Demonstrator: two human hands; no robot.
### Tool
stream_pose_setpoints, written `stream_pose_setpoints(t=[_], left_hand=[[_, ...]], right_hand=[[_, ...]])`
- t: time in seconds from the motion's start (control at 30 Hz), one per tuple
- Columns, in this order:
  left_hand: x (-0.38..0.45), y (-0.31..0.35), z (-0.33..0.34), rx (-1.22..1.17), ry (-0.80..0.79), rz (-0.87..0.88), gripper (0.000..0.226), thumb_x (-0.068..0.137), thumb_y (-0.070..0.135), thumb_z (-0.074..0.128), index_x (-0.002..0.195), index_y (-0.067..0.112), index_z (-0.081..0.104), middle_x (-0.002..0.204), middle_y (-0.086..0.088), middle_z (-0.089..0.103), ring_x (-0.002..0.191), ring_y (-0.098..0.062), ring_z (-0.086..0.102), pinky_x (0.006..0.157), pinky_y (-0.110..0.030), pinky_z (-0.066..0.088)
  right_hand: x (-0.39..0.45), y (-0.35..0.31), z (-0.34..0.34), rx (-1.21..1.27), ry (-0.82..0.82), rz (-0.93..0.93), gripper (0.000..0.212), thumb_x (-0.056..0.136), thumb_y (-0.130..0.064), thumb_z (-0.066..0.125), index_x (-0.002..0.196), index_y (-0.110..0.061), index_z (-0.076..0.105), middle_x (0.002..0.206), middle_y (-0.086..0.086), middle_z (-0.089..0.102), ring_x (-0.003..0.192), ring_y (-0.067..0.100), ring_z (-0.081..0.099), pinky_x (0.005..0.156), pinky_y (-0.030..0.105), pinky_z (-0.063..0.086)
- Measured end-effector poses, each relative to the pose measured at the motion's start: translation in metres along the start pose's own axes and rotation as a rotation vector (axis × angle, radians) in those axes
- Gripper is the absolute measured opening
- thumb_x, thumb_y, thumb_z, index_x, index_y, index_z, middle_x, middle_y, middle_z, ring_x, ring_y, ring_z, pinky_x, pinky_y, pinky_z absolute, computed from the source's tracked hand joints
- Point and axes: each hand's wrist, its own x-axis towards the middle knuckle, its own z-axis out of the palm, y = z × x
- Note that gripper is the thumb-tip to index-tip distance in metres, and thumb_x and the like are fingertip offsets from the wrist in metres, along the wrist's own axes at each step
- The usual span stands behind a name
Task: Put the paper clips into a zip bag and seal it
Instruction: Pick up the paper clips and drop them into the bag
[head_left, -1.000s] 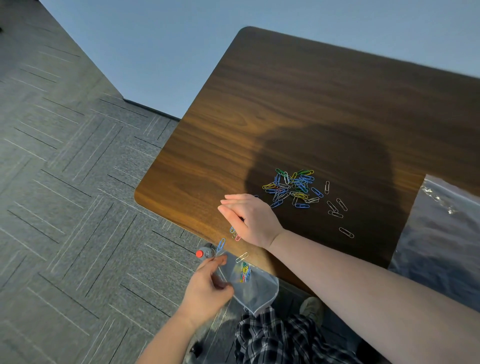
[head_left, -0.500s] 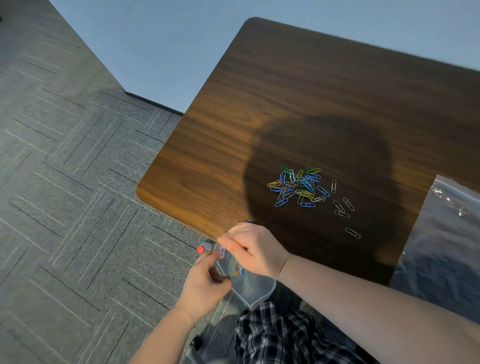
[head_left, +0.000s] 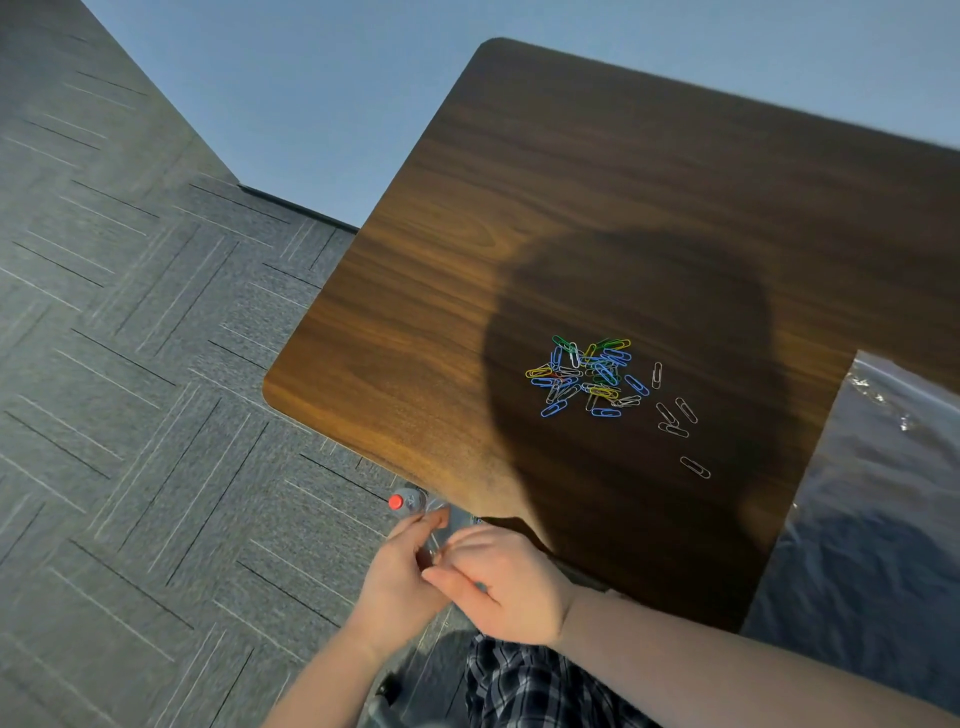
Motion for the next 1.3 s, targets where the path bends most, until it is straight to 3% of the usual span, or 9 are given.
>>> stream_pose_setpoints(t=[0.1, 0.17, 0.27, 0.33, 0.47, 0.6, 0.77, 0.93, 1.3], left_hand=[[-0.002, -0.002, 0.001, -0.017, -0.008, 0.023, 0.051, 0.066, 0.002, 0.070, 0.115, 0.010, 0.058, 0.099, 0.009, 0.055, 0.077, -0.002, 0.057, 0.070, -0.004, 0.043], [-0.001, -0.002, 0.003, -0.064, -0.016, -0.019, 0.052, 0.067, -0.008, 0.065, 0.115, 0.011, 0.057, 0.099, 0.007, 0.056, 0.056, -0.003, 0.051, 0.055, -0.012, 0.045], [0.001, -0.003, 0.006, -0.082, -0.004, -0.032, 0.057, 0.069, -0.008, 0.064, 0.121, 0.014, 0.054, 0.113, 0.012, 0.054, 0.053, -0.004, 0.050, 0.057, -0.016, 0.048], [0.002, -0.001, 0.007, -0.083, -0.009, -0.040, 0.057, 0.070, -0.006, 0.064, 0.122, 0.015, 0.053, 0.114, 0.016, 0.051, 0.056, -0.002, 0.052, 0.061, -0.012, 0.049], [0.003, 0.003, 0.007, -0.096, -0.022, -0.062, 0.056, 0.071, -0.005, 0.065, 0.123, 0.013, 0.053, 0.112, 0.015, 0.052, 0.053, 0.001, 0.051, 0.060, -0.012, 0.048], [0.005, 0.003, 0.006, -0.094, -0.006, -0.064, 0.052, 0.071, -0.005, 0.063, 0.118, 0.014, 0.055, 0.115, 0.015, 0.052, 0.052, -0.001, 0.049, 0.058, -0.010, 0.047], [0.006, 0.005, 0.006, -0.104, -0.001, -0.063, 0.050, 0.071, -0.005, 0.063, 0.116, 0.014, 0.056, 0.108, 0.020, 0.050, 0.052, -0.004, 0.047, 0.056, -0.013, 0.046], [0.005, 0.007, 0.007, -0.145, -0.007, -0.066, 0.050, 0.072, -0.007, 0.062, 0.116, 0.016, 0.055, 0.108, 0.014, 0.051, 0.053, -0.007, 0.046, 0.052, -0.011, 0.044], [0.003, 0.007, 0.008, -0.104, 0.033, -0.006, 0.050, 0.068, -0.007, 0.064, 0.108, 0.022, 0.057, 0.102, 0.019, 0.050, 0.051, -0.002, 0.049, 0.055, -0.006, 0.041]], right_hand=[[-0.002, -0.006, -0.015, 0.004, 0.141, -0.025, 0.035, 0.096, -0.021, 0.049, 0.079, 0.002, 0.069, 0.083, 0.013, 0.073, 0.088, 0.022, 0.067, 0.099, 0.035, 0.046], [0.002, -0.005, -0.038, -0.044, 0.334, -0.022, 0.032, 0.095, -0.018, 0.048, 0.087, 0.002, 0.071, 0.092, 0.012, 0.074, 0.095, 0.018, 0.067, 0.101, 0.032, 0.046], [0.011, 0.019, -0.089, -0.239, 0.608, 0.068, 0.026, 0.093, -0.015, 0.050, 0.095, 0.001, 0.070, 0.100, 0.011, 0.072, 0.105, 0.019, 0.063, 0.099, 0.038, 0.046], [0.016, 0.043, -0.120, -0.393, 0.694, 0.151, 0.027, 0.092, -0.017, 0.050, 0.100, 0.000, 0.069, 0.106, 0.013, 0.070, 0.112, 0.025, 0.059, 0.101, 0.043, 0.044], [0.030, 0.074, -0.150, -0.602, 0.567, 0.379, 0.045, 0.093, -0.037, 0.039, 0.113, -0.005, 0.064, 0.123, 0.012, 0.064, 0.128, 0.027, 0.046, 0.110, 0.046, 0.033], [0.053, 0.080, -0.156, -0.664, 0.466, 0.461, 0.058, 0.092, -0.049, 0.029, 0.120, -0.010, 0.061, 0.132, 0.012, 0.058, 0.132, 0.027, 0.043, 0.112, 0.045, 0.031], [0.073, 0.071, -0.140, -0.483, 0.373, 0.327, 0.051, 0.094, -0.044, 0.037, 0.117, -0.009, 0.065, 0.127, 0.009, 0.062, 0.128, 0.020, 0.048, 0.109, 0.037, 0.036], [0.076, 0.059, -0.117, -0.352, 0.288, 0.182, 0.053, 0.094, -0.045, 0.038, 0.086, -0.009, 0.076, 0.108, 0.005, 0.072, 0.115, 0.015, 0.059, 0.097, 0.039, 0.049], [0.036, 0.039, -0.066, -0.307, 0.200, -0.070, 0.055, 0.097, -0.044, 0.042, 0.078, -0.006, 0.076, 0.088, 0.005, 0.077, 0.094, 0.012, 0.069, 0.085, 0.033, 0.055]])
